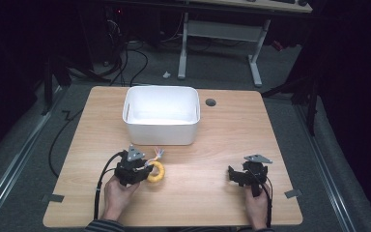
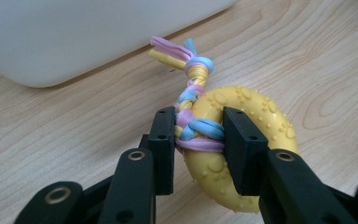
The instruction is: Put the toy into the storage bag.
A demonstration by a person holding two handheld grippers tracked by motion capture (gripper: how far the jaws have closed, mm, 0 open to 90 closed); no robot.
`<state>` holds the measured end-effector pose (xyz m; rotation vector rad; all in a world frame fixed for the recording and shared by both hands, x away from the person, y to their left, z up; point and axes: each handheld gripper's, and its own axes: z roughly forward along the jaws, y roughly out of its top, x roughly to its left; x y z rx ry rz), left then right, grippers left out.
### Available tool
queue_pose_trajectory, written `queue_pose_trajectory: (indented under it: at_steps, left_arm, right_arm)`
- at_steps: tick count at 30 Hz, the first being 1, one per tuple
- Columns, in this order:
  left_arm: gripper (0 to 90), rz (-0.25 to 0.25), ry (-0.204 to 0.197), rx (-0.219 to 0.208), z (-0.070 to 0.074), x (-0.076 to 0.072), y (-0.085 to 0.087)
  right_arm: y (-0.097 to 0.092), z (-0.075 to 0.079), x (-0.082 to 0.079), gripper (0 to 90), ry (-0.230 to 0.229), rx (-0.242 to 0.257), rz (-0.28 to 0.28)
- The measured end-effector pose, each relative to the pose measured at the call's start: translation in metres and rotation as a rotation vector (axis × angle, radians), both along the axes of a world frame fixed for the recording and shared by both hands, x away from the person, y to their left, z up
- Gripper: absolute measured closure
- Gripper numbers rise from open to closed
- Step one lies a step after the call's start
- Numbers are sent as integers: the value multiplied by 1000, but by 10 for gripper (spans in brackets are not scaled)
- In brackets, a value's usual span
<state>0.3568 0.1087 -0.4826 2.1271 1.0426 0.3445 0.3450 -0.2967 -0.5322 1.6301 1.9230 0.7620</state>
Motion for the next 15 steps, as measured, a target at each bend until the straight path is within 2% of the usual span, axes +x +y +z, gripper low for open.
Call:
queue_pose_trajectory:
  at_steps: [15]
  left_arm:
    - [662,-54,6,-43,26,-9,2]
  right_arm:
    - [0,0,0,87,0,0,7]
